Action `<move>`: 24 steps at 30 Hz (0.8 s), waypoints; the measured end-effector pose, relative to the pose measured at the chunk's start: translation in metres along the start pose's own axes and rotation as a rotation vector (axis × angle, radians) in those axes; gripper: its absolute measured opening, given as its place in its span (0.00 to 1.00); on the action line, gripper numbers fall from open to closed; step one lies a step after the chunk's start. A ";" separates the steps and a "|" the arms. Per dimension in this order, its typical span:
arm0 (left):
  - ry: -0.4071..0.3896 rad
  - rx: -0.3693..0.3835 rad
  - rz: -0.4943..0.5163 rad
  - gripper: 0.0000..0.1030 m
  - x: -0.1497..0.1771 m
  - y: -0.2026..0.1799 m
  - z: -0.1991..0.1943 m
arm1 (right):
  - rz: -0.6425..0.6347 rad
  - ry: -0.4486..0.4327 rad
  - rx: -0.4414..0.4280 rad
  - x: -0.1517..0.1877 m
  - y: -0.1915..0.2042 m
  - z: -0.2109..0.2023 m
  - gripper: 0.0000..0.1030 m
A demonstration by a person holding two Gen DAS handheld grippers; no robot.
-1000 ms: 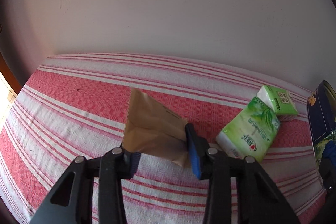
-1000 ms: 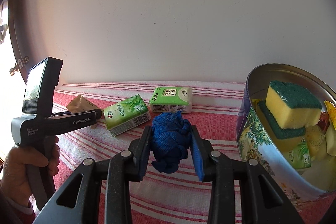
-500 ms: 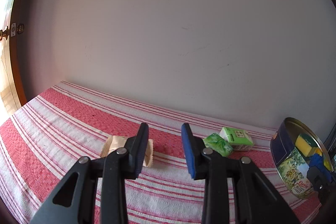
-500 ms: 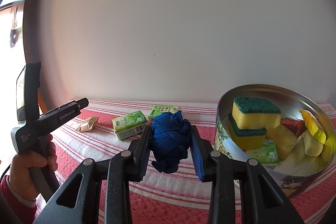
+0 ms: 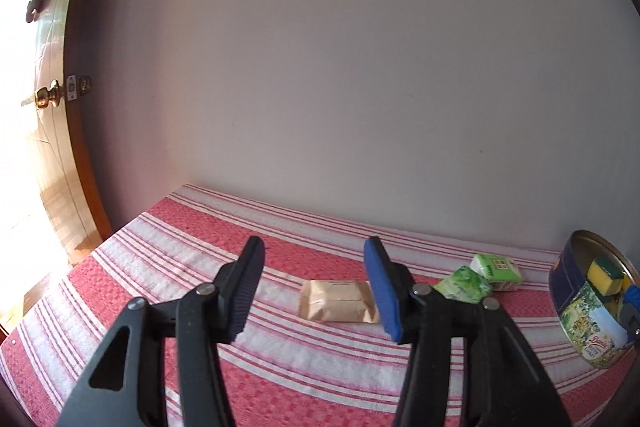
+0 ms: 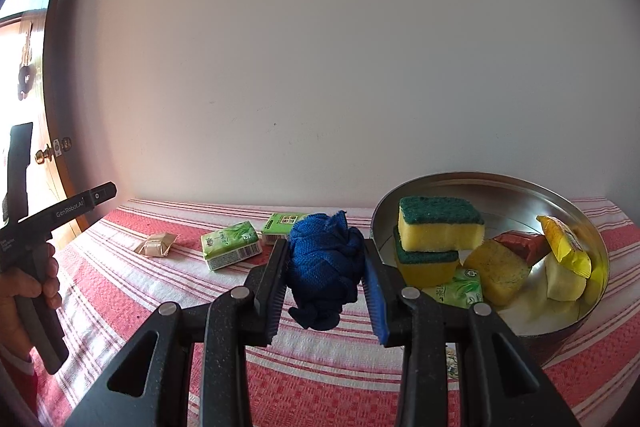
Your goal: Organize objects
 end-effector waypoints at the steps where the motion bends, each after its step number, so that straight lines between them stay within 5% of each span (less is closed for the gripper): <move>1: 0.032 -0.024 -0.009 0.65 0.000 0.007 0.008 | -0.004 0.006 -0.004 0.000 0.002 0.001 0.37; 4: 0.119 -0.015 -0.054 0.75 0.000 0.018 0.037 | -0.023 0.018 -0.007 0.002 0.007 0.005 0.37; 7: 0.212 0.006 -0.046 0.95 0.007 0.003 0.071 | -0.033 0.027 -0.003 0.004 0.006 0.007 0.37; 13: 0.381 -0.085 0.096 0.93 0.022 -0.036 0.128 | -0.022 0.030 0.021 0.002 -0.001 0.012 0.37; 16: 0.462 -0.076 0.069 0.90 0.028 -0.028 0.143 | -0.012 0.036 0.022 0.001 -0.003 0.015 0.37; 21: 0.442 -0.036 0.001 0.62 0.025 -0.016 0.139 | -0.026 0.051 0.022 0.004 0.001 0.019 0.37; 22: 0.434 -0.016 0.008 0.44 0.024 -0.018 0.138 | -0.030 0.051 0.024 0.005 0.002 0.019 0.37; 24: 0.419 0.015 0.018 0.33 0.028 -0.025 0.137 | -0.038 0.044 0.029 0.004 0.003 0.018 0.37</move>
Point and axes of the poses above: each gripper's, at about its wrist camera, not at the fingertips, and z roughly the way its jaws point, y to its left, x to its underside, the point moved 1 cm from there along z, roughly the way its jaws point, and after that the axes turned 4 degrees about x, right-handed, at the moved point
